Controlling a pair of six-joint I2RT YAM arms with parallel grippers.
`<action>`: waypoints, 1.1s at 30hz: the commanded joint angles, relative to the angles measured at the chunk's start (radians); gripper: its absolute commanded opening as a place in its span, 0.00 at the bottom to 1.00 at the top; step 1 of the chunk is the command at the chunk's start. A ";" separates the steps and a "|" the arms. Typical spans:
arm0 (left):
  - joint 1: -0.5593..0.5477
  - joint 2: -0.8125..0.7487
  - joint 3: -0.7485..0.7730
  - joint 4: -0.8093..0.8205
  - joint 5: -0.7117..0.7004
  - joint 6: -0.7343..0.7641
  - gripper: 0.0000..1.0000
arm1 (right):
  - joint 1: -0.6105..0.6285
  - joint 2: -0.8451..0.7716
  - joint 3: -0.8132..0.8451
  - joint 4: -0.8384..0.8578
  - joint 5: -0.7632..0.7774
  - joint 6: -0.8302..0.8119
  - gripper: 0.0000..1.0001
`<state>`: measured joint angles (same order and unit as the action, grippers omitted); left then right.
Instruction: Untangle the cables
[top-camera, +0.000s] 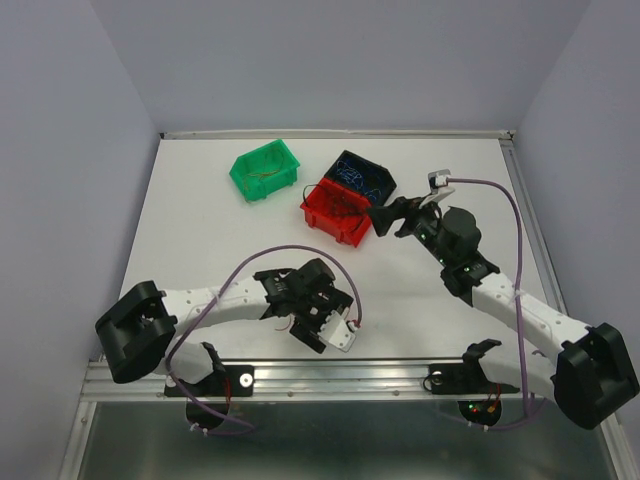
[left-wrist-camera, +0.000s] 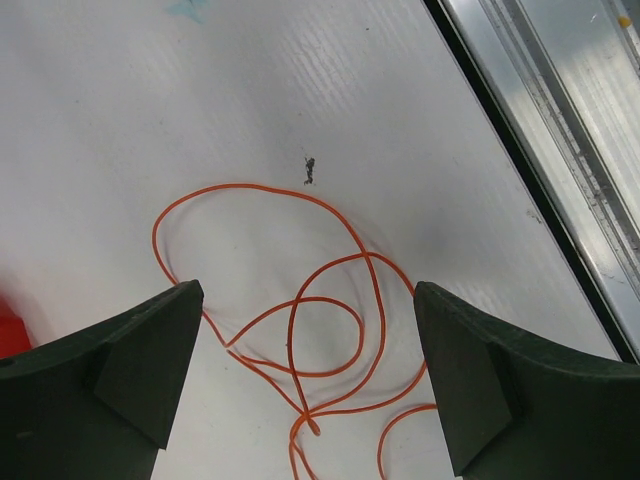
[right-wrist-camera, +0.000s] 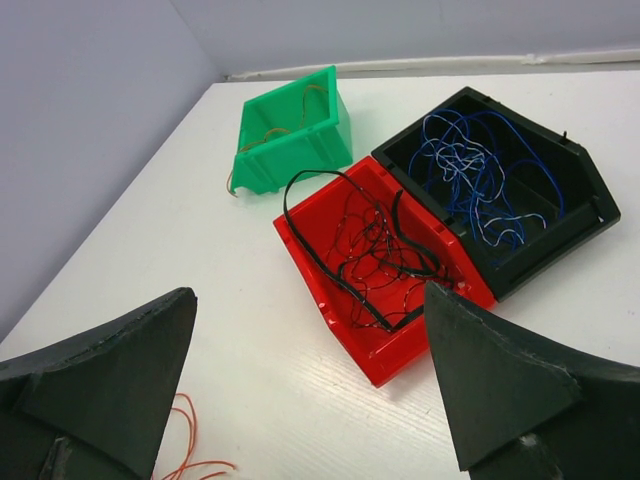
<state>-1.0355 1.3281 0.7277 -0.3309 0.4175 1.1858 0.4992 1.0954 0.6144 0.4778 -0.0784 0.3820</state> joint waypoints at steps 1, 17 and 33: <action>-0.012 0.048 0.010 0.038 -0.045 -0.025 0.99 | 0.009 -0.023 -0.018 0.019 -0.017 -0.003 1.00; 0.095 0.100 0.003 0.012 -0.108 -0.002 0.84 | 0.009 -0.012 -0.015 0.024 -0.027 -0.003 1.00; 0.212 0.088 0.114 -0.131 -0.032 -0.001 0.00 | 0.010 -0.016 -0.028 0.067 -0.049 0.009 0.99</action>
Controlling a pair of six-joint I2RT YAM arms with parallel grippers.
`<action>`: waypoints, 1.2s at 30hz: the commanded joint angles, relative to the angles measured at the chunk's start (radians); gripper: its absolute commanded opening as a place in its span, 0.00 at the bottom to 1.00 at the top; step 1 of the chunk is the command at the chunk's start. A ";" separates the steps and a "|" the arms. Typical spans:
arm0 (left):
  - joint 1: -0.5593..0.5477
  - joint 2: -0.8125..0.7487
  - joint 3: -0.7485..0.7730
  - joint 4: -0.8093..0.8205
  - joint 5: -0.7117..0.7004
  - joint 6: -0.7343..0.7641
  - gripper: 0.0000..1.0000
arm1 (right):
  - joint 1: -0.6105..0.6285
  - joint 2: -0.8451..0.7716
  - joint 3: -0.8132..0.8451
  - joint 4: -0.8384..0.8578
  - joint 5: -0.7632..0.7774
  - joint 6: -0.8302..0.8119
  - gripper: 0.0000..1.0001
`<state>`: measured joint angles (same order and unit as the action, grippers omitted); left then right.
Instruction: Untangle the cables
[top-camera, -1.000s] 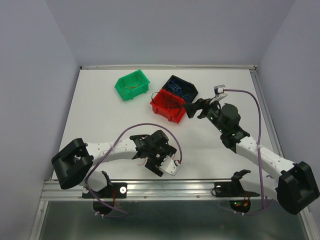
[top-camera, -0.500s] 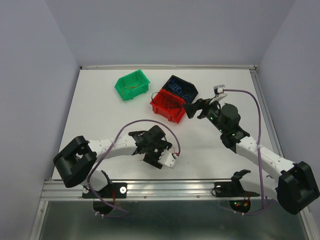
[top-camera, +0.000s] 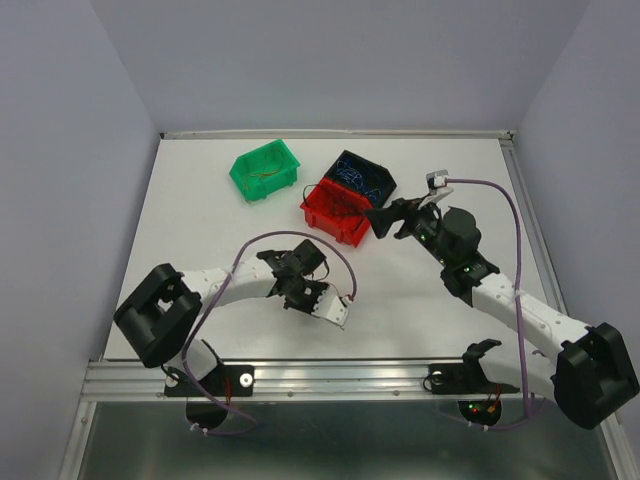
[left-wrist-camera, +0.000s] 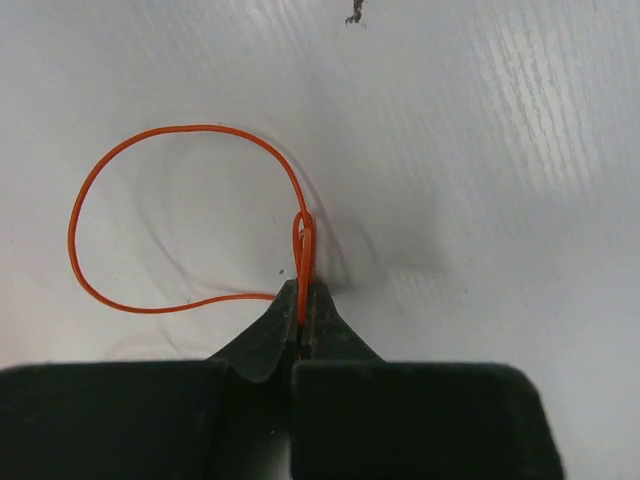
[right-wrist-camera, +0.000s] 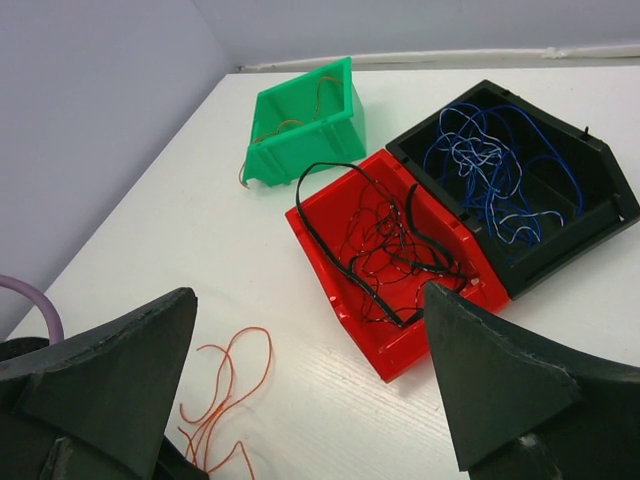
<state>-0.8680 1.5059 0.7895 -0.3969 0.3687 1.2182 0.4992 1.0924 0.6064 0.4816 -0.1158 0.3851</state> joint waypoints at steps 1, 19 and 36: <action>0.044 -0.090 0.066 -0.063 0.015 -0.043 0.00 | 0.010 -0.012 -0.022 0.066 -0.010 0.009 0.99; 0.797 0.023 0.879 0.125 0.182 -0.574 0.00 | 0.010 0.030 -0.028 0.117 -0.013 0.029 0.98; 0.940 0.356 1.214 0.246 0.268 -0.750 0.00 | 0.010 0.044 -0.028 0.129 -0.012 0.031 0.98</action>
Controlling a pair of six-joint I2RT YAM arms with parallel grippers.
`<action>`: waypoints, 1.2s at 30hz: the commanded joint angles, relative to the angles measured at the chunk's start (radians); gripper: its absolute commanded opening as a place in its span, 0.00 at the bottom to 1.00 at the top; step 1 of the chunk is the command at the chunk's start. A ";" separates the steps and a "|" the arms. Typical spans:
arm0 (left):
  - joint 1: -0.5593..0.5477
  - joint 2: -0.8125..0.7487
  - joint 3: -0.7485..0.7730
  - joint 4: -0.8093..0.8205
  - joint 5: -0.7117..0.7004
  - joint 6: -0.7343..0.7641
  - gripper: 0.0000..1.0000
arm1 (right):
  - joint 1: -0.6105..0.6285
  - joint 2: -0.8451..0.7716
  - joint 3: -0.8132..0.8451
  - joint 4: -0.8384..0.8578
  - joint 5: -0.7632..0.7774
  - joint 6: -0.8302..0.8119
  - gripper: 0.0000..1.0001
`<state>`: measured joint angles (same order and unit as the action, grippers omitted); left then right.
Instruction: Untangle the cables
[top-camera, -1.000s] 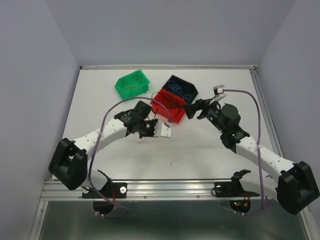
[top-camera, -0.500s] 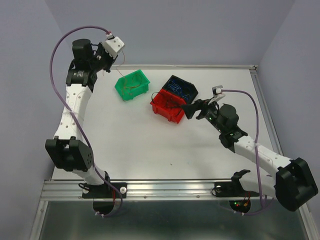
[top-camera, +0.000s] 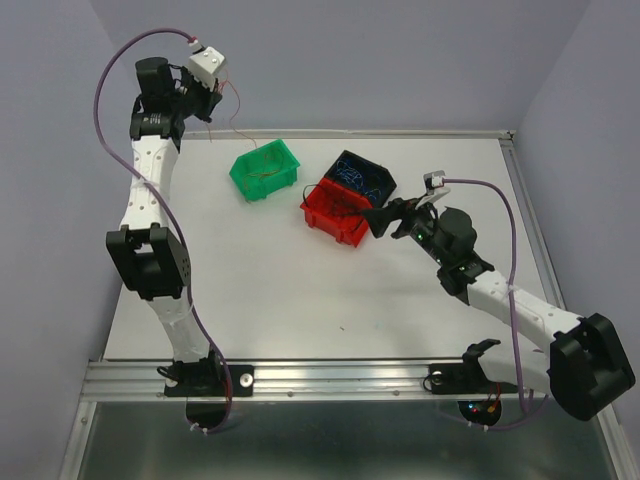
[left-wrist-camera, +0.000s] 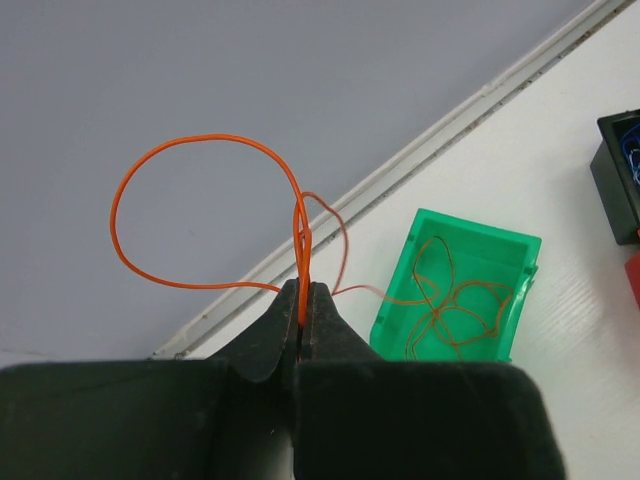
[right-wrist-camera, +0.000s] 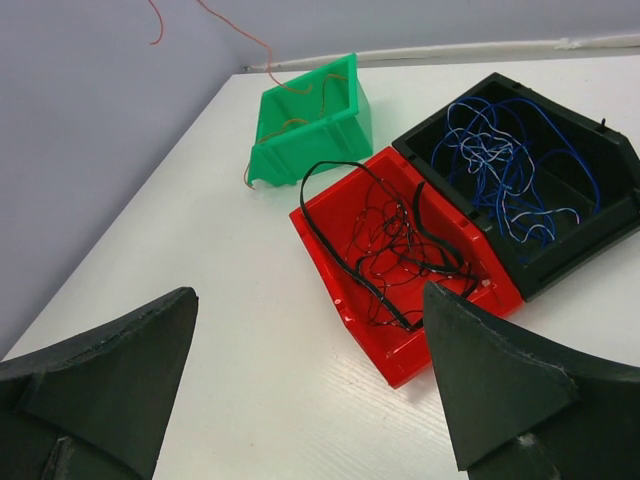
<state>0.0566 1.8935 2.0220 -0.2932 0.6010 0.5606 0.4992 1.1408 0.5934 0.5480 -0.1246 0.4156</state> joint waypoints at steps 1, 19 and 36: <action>0.017 -0.034 -0.029 0.161 0.034 -0.112 0.00 | 0.010 -0.006 -0.015 0.063 -0.003 0.000 0.98; 0.012 -0.004 -0.218 0.276 0.062 -0.287 0.00 | 0.009 -0.032 -0.030 0.064 -0.001 0.002 0.98; -0.026 -0.172 -0.465 0.558 -0.171 -0.357 0.00 | 0.009 -0.023 -0.027 0.064 -0.003 0.003 0.98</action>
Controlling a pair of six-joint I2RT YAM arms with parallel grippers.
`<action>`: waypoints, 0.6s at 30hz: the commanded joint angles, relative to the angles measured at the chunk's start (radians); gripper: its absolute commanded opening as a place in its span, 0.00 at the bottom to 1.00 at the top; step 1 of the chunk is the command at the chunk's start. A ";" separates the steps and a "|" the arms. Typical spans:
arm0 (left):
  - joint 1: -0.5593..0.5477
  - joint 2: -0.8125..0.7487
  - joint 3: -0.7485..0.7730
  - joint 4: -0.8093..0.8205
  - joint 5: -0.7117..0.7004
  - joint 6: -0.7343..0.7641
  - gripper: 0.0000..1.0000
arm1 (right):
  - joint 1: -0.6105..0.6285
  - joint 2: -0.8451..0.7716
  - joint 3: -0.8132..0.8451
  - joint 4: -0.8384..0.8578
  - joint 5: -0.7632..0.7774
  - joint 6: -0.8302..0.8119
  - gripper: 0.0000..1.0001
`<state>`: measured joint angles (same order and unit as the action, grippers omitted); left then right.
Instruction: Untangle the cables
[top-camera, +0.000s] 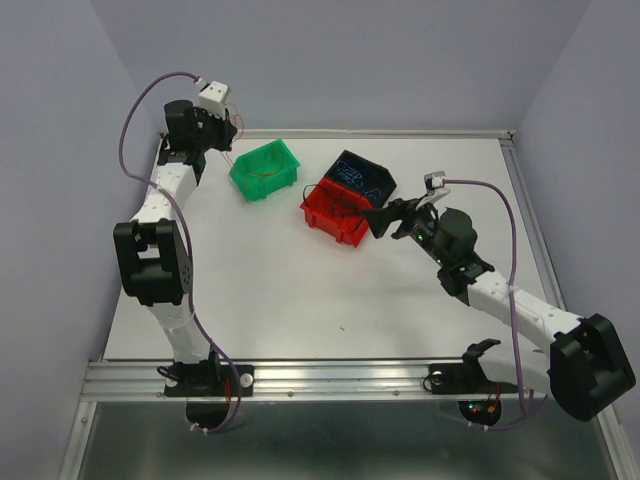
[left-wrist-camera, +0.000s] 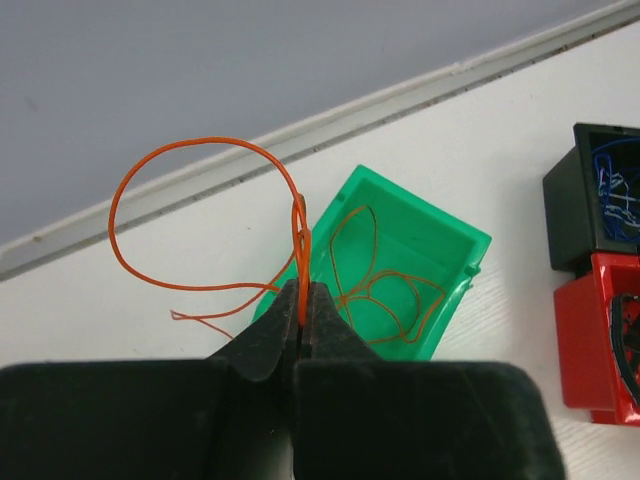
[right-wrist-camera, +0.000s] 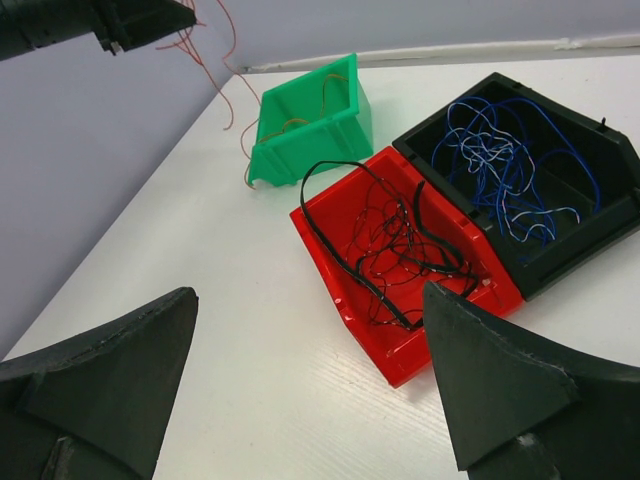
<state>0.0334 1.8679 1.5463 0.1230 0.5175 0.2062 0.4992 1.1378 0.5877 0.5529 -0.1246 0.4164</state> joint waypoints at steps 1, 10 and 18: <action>-0.003 -0.154 0.009 0.145 -0.112 0.002 0.00 | 0.009 -0.019 -0.020 0.058 -0.004 0.001 0.98; -0.003 -0.242 -0.049 0.230 -0.241 -0.010 0.00 | 0.009 -0.019 -0.020 0.058 -0.006 -0.002 0.98; -0.004 -0.237 0.041 0.178 -0.050 0.042 0.00 | 0.009 -0.004 -0.012 0.059 -0.009 0.001 0.98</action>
<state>0.0319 1.6508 1.5166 0.2897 0.3878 0.2234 0.4992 1.1378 0.5877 0.5529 -0.1246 0.4164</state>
